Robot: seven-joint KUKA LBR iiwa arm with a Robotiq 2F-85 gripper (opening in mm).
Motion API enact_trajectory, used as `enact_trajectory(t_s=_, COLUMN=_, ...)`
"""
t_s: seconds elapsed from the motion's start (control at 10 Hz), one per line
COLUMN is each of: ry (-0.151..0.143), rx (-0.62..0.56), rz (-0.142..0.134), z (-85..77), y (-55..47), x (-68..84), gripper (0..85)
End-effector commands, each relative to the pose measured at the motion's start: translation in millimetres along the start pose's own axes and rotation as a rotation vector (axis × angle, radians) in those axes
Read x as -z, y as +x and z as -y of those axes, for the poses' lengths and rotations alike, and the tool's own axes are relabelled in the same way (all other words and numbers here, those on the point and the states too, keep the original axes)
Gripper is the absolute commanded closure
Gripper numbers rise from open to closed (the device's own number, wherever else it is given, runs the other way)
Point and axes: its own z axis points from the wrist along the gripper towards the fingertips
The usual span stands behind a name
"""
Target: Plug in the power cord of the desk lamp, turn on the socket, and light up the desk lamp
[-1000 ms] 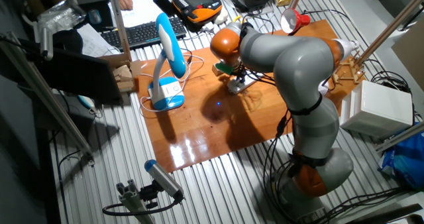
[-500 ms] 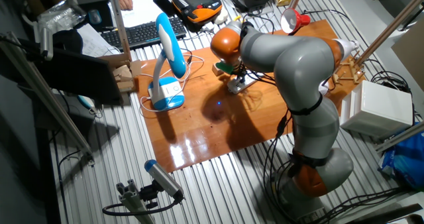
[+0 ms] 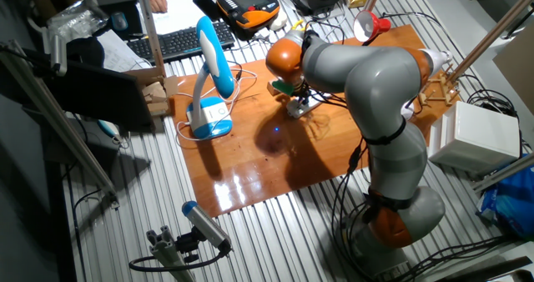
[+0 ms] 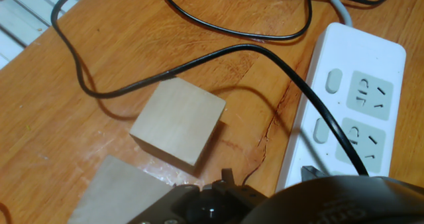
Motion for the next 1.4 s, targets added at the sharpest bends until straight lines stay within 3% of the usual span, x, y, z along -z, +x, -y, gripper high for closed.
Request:
enact_trajectory(t_s=0.0, ry=0.001, rx=0.001, rz=-0.004, z=0.6, y=2.1, x=-3.7, gripper=34.0)
enact_trajectory(t_s=0.1, ry=0.000, rx=0.006, rz=-0.013, z=0.1, y=1.4, x=-1.2, gripper=34.0)
enact_trajectory(t_s=0.4, ry=0.006, rx=0.023, rz=-0.053, z=-4.5, y=-6.2, x=28.0, gripper=34.0)
enact_trajectory(t_s=0.7, ry=-0.037, rx=0.106, rz=-0.080, z=-9.9, y=-12.8, x=61.6, gripper=34.0)
enact_trajectory(t_s=0.8, ry=-0.054, rx=0.153, rz=-0.099, z=-12.3, y=-12.5, x=74.7, gripper=34.0)
enact_trajectory(t_s=0.9, ry=-0.087, rx=0.213, rz=-0.136, z=-12.6, y=-14.6, x=89.0, gripper=34.0)
enact_trajectory(t_s=1.0, ry=-0.109, rx=0.323, rz=-0.159, z=-8.6, y=-22.8, x=101.2, gripper=34.0)
enact_trajectory(t_s=1.1, ry=-0.118, rx=0.448, rz=-0.151, z=-1.8, y=-32.4, x=104.5, gripper=34.0)
enact_trajectory(t_s=1.2, ry=-0.120, rx=0.534, rz=-0.127, z=1.2, y=-35.8, x=104.4, gripper=51.0)
enact_trajectory(t_s=1.3, ry=-0.110, rx=0.622, rz=-0.095, z=1.6, y=-35.9, x=104.6, gripper=51.0)
